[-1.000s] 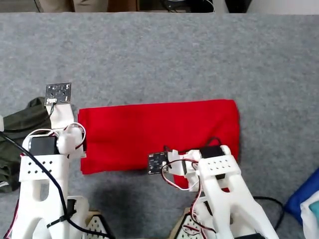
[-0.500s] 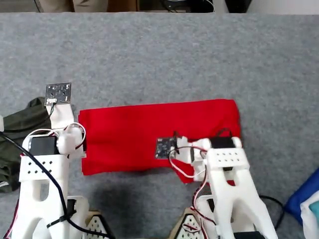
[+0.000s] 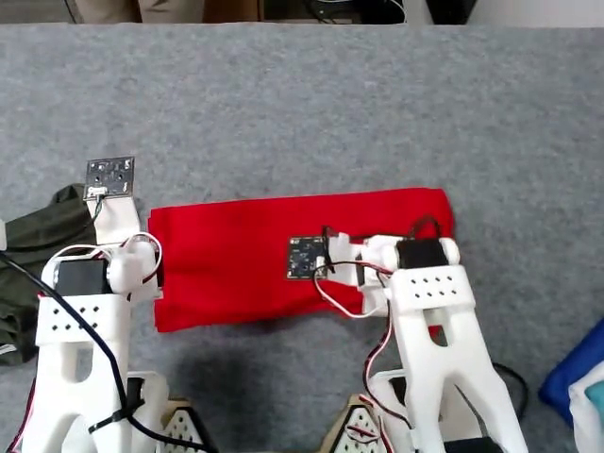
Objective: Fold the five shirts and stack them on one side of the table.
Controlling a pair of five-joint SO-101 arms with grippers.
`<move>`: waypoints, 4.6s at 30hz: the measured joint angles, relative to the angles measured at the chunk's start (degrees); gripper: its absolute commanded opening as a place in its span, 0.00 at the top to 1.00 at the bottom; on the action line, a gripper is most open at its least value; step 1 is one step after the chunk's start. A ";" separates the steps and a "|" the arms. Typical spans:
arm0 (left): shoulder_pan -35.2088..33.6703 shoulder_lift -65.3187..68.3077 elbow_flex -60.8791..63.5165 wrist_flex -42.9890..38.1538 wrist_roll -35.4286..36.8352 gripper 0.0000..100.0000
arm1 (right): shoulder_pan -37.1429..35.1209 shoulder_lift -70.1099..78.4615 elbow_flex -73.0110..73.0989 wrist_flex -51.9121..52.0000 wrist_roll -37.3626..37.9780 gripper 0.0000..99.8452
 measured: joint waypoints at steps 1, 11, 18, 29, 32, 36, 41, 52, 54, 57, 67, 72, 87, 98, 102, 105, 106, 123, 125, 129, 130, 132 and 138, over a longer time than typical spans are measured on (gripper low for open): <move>0.00 0.00 0.00 0.00 0.00 0.98 | 0.00 0.26 -0.53 0.00 0.62 1.00; 0.00 0.00 0.00 0.00 0.00 0.98 | 0.00 15.30 -13.36 0.00 2.81 1.00; 0.00 0.00 0.00 0.00 0.00 0.98 | 0.00 27.87 -26.02 2.73 2.81 1.00; 0.00 0.00 0.00 0.00 0.00 0.98 | -4.75 41.14 -41.41 9.49 5.63 1.00; 0.00 0.00 0.00 0.00 0.00 0.98 | -5.89 43.69 -43.34 10.02 5.71 1.00; 0.00 0.00 0.00 0.00 0.00 0.98 | -6.68 45.45 -44.13 10.02 6.86 0.99; 0.00 0.00 0.00 0.00 0.00 0.98 | -6.77 46.42 -44.22 10.02 7.91 0.90; 0.00 0.00 0.62 -0.09 0.00 0.98 | -5.63 44.13 -46.77 10.02 6.59 0.73; 0.00 0.00 0.79 -0.70 0.00 0.98 | -5.01 41.14 -46.77 10.02 5.80 0.73; 0.00 0.00 1.05 -0.97 0.00 0.98 | -4.22 35.87 -45.45 11.87 5.27 0.82; 0.00 0.00 1.14 -0.97 0.00 0.98 | 1.76 18.37 -22.33 8.18 5.19 0.77; 0.00 0.00 1.14 -0.97 0.00 0.98 | 3.60 13.54 -13.63 5.10 5.19 0.95; 0.00 0.00 1.23 -1.32 0.00 0.98 | 7.65 11.43 -6.77 -3.52 5.19 0.99; 0.00 0.00 3.25 -4.04 0.00 0.98 | 7.65 25.23 -11.69 -10.99 5.19 0.99; 0.00 0.00 3.52 -4.04 0.00 0.98 | 7.65 26.29 -15.38 -11.08 5.19 0.99; 0.00 0.00 3.60 -4.04 0.00 0.98 | 7.65 26.29 -17.49 -11.08 5.19 0.99; 0.00 0.00 3.60 -4.04 0.00 0.98 | 7.65 26.29 -18.11 -11.08 5.19 0.99; 0.00 0.00 3.60 -4.04 0.00 0.98 | 5.98 33.58 -30.77 -10.90 1.05 0.99; 0.00 0.00 3.60 -4.04 0.00 0.98 | 6.07 33.58 -32.18 -10.90 0.88 0.99; 0.00 0.00 3.60 -4.04 0.00 0.98 | 5.36 33.58 -33.76 -7.56 0.88 0.99; 0.00 0.00 3.60 -4.04 0.00 0.98 | 4.92 33.41 -34.20 -5.27 0.88 0.99; 0.00 0.00 3.60 -4.04 0.00 0.98 | 4.48 32.26 -34.37 -0.79 0.88 0.99; 0.00 0.00 3.69 -4.04 0.00 0.98 | 4.92 25.85 -30.77 3.69 1.58 0.99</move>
